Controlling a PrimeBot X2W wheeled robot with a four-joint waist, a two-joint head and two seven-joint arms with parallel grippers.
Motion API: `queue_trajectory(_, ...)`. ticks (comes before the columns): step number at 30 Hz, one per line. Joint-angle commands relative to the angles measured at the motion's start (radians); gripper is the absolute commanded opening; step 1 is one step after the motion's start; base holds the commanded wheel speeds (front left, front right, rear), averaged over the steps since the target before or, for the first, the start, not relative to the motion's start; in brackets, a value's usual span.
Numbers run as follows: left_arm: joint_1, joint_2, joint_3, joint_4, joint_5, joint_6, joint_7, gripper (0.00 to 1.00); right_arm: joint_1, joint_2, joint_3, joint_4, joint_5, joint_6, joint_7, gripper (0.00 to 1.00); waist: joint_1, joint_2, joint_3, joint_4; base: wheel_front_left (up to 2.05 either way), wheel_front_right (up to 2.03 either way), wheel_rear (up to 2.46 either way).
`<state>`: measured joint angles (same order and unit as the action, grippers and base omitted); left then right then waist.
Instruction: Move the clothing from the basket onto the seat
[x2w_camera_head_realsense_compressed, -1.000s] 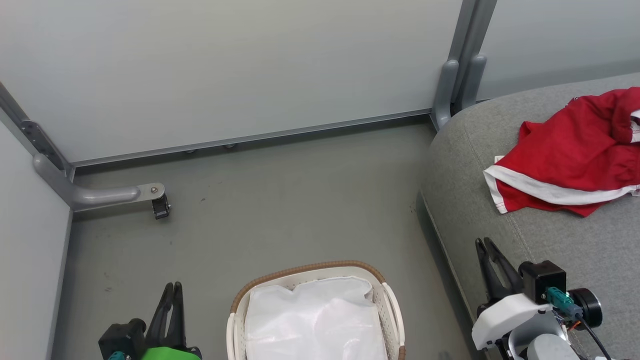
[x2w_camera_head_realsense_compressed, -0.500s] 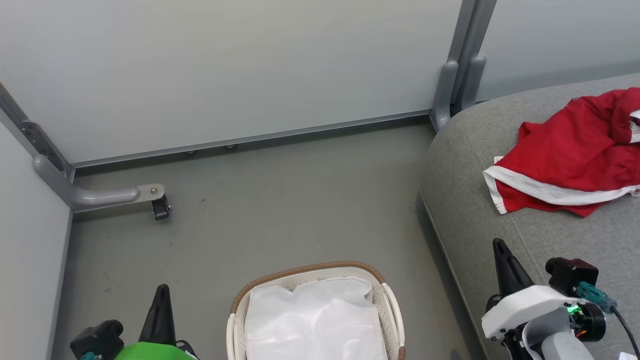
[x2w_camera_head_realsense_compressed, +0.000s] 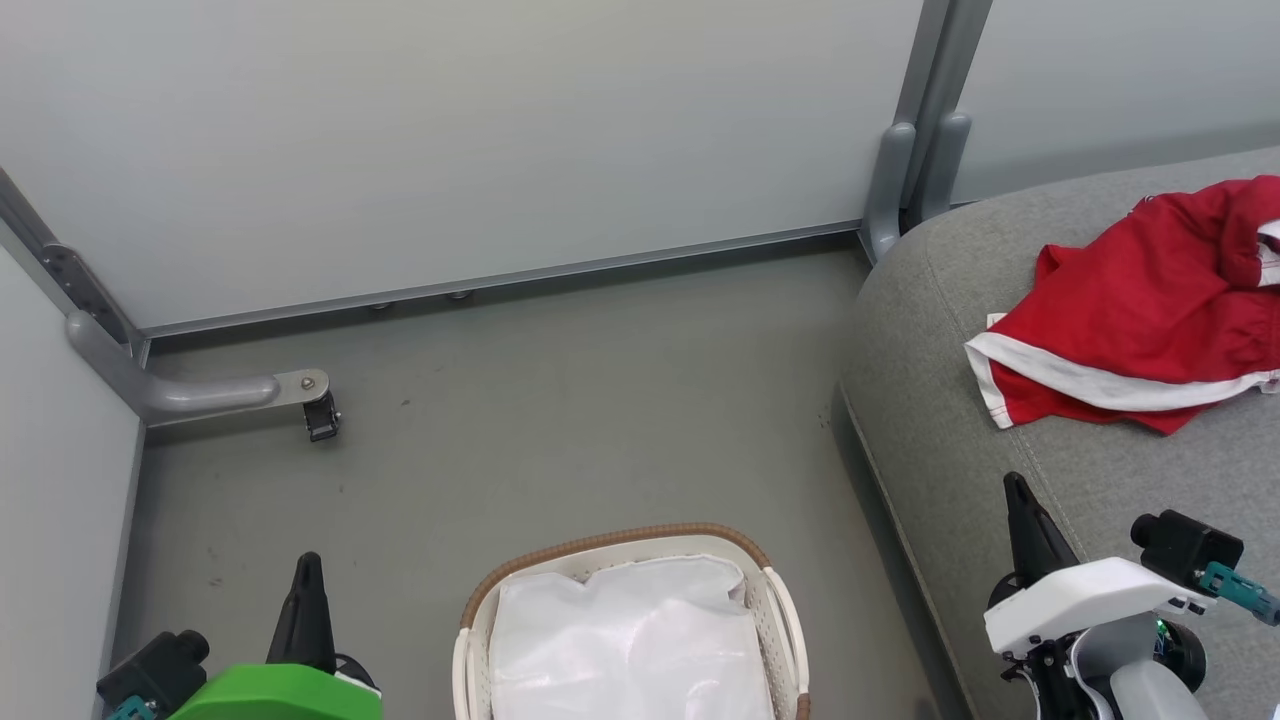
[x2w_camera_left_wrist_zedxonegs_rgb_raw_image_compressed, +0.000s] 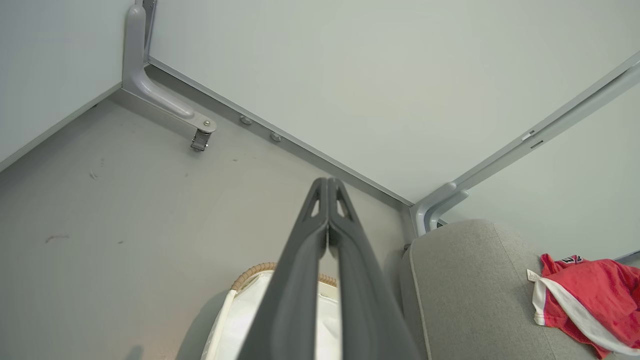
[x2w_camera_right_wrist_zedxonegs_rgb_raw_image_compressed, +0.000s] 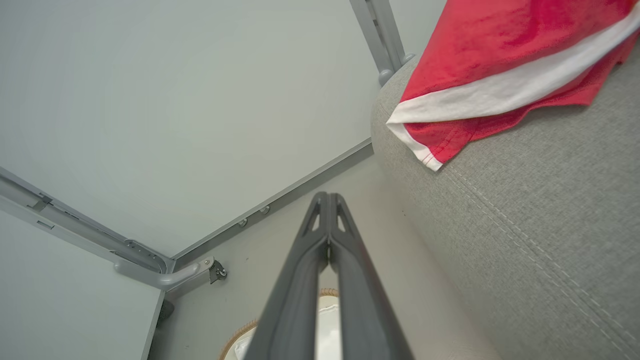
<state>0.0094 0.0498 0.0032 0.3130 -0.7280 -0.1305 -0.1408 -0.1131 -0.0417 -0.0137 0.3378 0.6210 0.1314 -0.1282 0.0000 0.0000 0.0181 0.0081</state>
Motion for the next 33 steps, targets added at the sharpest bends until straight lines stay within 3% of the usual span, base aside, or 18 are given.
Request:
queue_trajectory(1, -0.031, 0.011, 0.008, -0.017, -0.037, 0.0, 0.008, 0.0, -0.006, -0.006, -0.006, -0.018, 0.039, 0.0, 0.008, 0.0, 0.0, 0.0, 0.0, 0.0, 0.0, 0.0, 0.0)
queue_trajectory(33, -0.075, 0.014, 0.047, -0.042, -0.423, 0.0, 0.113, 0.0, -0.001, -0.008, -0.05, -0.054, 0.465, -0.001, 0.113, 0.0, 0.0, 0.0, -0.005, -0.003, 0.0, 0.0, 0.0)
